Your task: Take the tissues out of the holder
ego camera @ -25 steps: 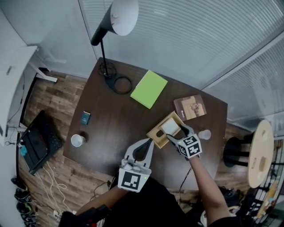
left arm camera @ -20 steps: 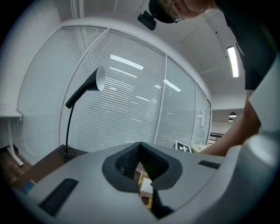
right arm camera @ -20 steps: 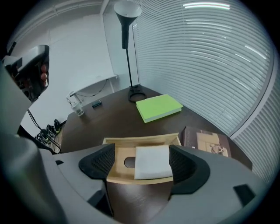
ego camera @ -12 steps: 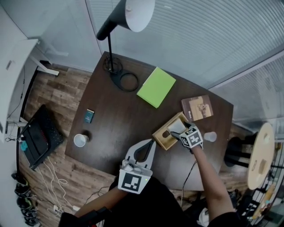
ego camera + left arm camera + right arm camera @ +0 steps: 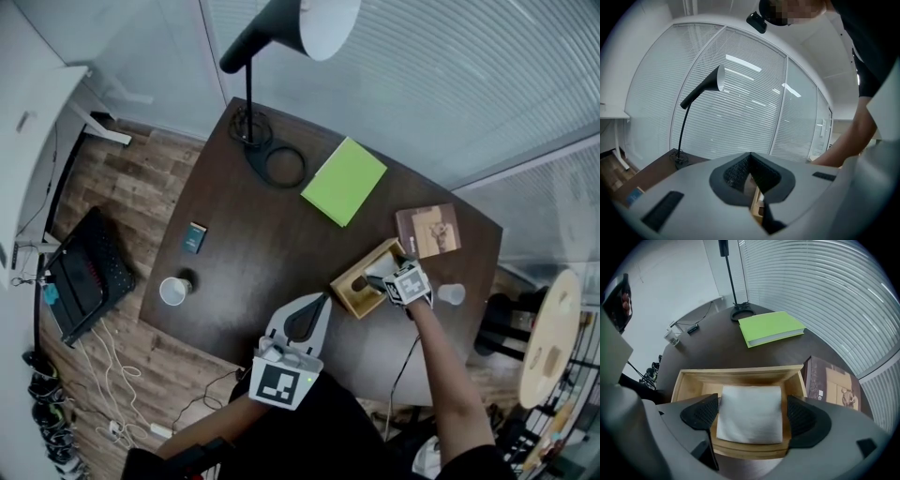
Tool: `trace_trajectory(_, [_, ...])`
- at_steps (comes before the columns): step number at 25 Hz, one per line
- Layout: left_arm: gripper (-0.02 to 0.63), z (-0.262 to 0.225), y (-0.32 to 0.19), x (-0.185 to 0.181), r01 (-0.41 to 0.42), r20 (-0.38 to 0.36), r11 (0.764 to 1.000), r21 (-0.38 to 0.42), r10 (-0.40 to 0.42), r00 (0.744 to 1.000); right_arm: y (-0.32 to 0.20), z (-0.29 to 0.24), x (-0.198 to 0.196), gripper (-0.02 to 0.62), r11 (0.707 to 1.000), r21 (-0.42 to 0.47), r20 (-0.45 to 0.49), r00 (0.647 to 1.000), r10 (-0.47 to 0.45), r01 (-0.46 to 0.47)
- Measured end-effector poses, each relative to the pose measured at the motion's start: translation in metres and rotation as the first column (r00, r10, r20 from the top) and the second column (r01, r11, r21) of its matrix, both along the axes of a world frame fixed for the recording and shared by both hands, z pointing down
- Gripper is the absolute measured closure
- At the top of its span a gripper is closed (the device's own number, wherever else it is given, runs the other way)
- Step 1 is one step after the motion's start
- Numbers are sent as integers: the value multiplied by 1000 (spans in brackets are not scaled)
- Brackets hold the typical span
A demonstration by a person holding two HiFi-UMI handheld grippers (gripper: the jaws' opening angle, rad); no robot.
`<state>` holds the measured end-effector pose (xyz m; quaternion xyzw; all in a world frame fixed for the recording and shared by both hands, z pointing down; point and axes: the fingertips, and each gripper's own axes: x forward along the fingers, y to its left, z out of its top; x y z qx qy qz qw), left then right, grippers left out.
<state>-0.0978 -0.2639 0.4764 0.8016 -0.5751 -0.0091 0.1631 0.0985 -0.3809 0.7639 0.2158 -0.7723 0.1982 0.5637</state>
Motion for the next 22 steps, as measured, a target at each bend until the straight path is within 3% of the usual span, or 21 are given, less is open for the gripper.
trace_trajectory(5, [611,3,-1,-2,5,8,1000,-4,-5,1000,4,12,-3,149,998,-26,-41,998,-52,51])
trace_trajectory(14, [611,9,1,-1,17,0,1000,-26,-17,1000,4,21,1,149,994,-91,-112,991,-70,60])
trace_trajectory(22, [611,6,3,-2,26,-4,999,-21,-26,1000,6,19,5,153,996,-50,-108,991,-82,77])
